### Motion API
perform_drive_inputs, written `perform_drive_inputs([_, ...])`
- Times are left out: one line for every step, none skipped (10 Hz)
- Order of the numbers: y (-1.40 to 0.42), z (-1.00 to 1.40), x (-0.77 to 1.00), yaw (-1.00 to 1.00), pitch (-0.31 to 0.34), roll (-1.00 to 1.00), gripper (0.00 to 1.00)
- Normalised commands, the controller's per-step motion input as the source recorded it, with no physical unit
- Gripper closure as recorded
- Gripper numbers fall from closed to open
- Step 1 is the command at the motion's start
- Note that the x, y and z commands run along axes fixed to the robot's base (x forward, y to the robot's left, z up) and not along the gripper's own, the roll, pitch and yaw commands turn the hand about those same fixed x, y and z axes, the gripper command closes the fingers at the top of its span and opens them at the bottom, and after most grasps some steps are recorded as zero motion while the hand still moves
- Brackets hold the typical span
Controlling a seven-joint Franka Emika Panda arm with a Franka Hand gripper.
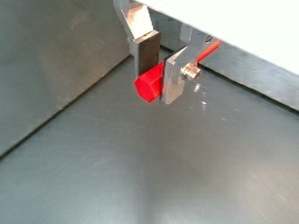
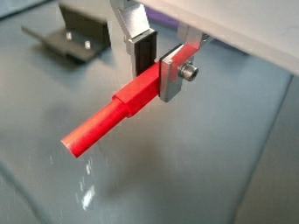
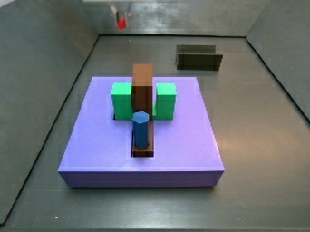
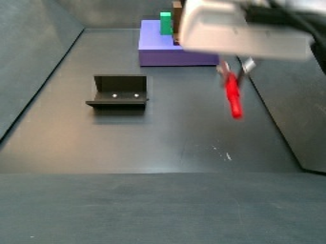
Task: Pick up the red object. Move up. Place the red object on the fixture. Regrasp the red object. Move to above the board. Insert the red object.
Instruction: Place the red object on the fixture.
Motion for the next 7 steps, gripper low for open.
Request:
perform_drive_inputs([-0.35, 0.77, 0.8, -0.12, 0.091, -0.55, 1.0])
perform_drive_inputs([-0.37, 0.78, 0.8, -0.11, 0.089, -0.51, 1.0])
perform_drive_inputs([-0.26, 0.71, 0.81, -0.16, 0.046, -0.57, 1.0])
perform_drive_inputs([-0.26, 0.6, 0.81, -0.16, 0.009, -0.54, 1.0])
perform_drive_inputs([-0.26, 0.34, 0.8, -0.17, 0.0, -0.41, 1.0])
perform_drive_inputs([-0.23, 0.08, 0.85, -0.18, 0.0, -0.28, 1.0])
perform_drive_inputs([-0.26, 0.16, 0.99, -0.1, 0.051, -0.23, 1.0])
